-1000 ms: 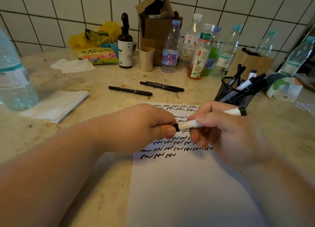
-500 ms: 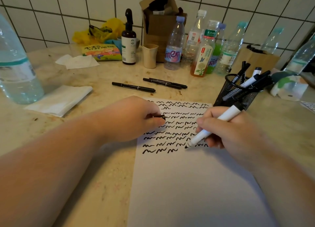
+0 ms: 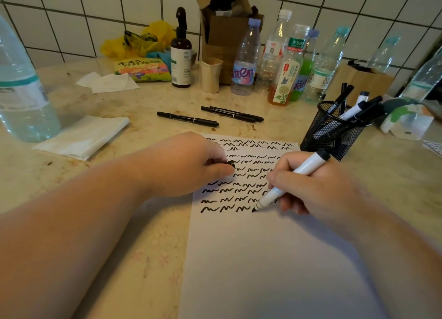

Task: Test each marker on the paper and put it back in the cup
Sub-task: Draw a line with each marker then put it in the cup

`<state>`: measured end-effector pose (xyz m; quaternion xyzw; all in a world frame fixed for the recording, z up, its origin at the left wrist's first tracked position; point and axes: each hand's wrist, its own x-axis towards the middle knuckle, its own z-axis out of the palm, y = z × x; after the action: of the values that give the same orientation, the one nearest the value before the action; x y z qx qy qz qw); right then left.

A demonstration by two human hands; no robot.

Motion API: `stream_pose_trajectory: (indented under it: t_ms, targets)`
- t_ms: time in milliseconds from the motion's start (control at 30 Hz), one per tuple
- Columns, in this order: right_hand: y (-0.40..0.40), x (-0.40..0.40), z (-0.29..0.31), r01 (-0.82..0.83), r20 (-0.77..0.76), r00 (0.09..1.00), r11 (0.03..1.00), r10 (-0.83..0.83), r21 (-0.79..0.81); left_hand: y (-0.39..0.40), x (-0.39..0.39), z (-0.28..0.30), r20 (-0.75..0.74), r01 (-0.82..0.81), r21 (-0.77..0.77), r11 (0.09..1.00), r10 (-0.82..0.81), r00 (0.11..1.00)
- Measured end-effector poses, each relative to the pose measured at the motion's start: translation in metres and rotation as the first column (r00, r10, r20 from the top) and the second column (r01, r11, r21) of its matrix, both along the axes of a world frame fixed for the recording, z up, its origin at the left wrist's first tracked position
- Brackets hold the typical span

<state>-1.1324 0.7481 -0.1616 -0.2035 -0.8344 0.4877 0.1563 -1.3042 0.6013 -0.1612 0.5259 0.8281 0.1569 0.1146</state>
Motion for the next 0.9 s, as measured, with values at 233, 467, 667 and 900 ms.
stream_pose_trajectory:
  t_ms: [233, 467, 667, 900]
  targets:
    - [0.005, 0.001, 0.0, 0.056, 0.024, 0.998, 0.998, -0.056, 0.004, 0.0, -0.001, -0.002, -0.01, 0.002, 0.013, 1.0, -0.002, 1.0]
    - [0.015, 0.001, -0.004, 0.176, -0.005, 0.984, 0.983, -0.176, 0.041, -0.001, 0.0, 0.0, 0.021, -0.014, 0.016, 1.0, 0.014, 1.0]
    - [0.013, 0.0, 0.0, 0.129, -0.184, 0.971, 0.982, -0.153, -0.136, 0.0, 0.002, 0.001, 0.016, -0.005, 0.022, 1.0, 0.005, 1.0]
    - [0.013, -0.002, 0.0, -0.109, -0.332, 0.943, 0.913, -0.03, -0.392, 0.001, 0.002, 0.0, 0.007, 0.03, 0.043, 0.999, -0.031, 0.999]
